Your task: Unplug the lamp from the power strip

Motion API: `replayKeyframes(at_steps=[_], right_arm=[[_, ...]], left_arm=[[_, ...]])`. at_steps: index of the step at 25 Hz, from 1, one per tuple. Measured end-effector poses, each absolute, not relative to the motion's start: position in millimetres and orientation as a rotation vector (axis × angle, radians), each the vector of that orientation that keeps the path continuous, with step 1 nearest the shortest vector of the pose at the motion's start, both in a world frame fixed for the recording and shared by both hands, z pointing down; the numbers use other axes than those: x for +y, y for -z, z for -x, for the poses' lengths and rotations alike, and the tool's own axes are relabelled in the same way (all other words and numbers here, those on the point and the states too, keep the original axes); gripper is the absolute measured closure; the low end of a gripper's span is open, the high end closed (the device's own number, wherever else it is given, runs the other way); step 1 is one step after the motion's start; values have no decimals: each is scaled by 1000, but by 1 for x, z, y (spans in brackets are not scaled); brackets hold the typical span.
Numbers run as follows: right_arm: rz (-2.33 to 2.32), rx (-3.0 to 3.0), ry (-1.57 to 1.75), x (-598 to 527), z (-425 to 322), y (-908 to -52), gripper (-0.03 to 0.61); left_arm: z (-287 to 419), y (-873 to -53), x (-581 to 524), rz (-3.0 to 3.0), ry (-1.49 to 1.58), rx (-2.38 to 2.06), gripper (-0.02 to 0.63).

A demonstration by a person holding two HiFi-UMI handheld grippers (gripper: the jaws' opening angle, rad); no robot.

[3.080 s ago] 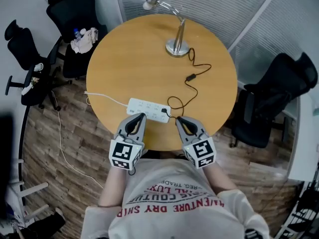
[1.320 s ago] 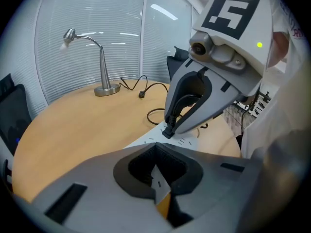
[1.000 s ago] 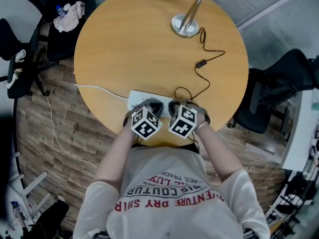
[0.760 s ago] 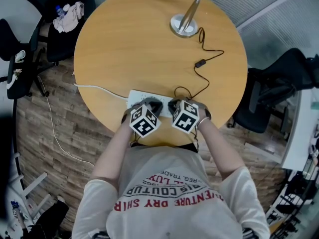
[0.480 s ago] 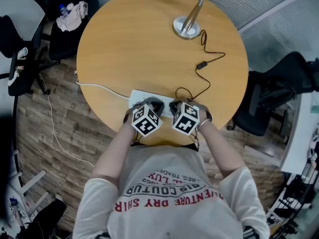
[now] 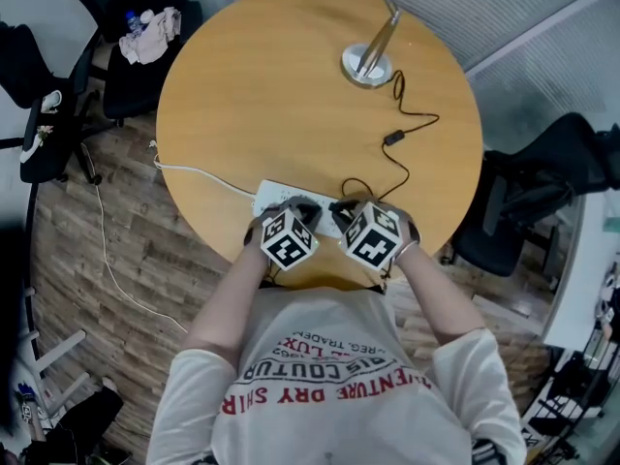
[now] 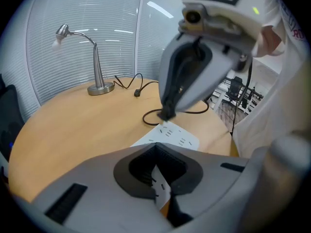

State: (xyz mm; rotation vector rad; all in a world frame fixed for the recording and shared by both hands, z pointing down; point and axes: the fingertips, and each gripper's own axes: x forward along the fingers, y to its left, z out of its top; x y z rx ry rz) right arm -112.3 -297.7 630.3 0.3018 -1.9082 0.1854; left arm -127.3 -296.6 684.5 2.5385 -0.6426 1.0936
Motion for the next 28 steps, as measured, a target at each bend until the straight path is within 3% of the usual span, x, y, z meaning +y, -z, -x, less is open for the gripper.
replayKeyframes(at_steps=[15,28], right_arm=[[-661,-2133,-252,-305,103,-555,508],[-1111,-2437,-105,-287,94,-478,506]], left_arm=[[130,-686,-295,-2565,-1059,-651,586],[151,-565,-301,-2584,-431,-935,585]])
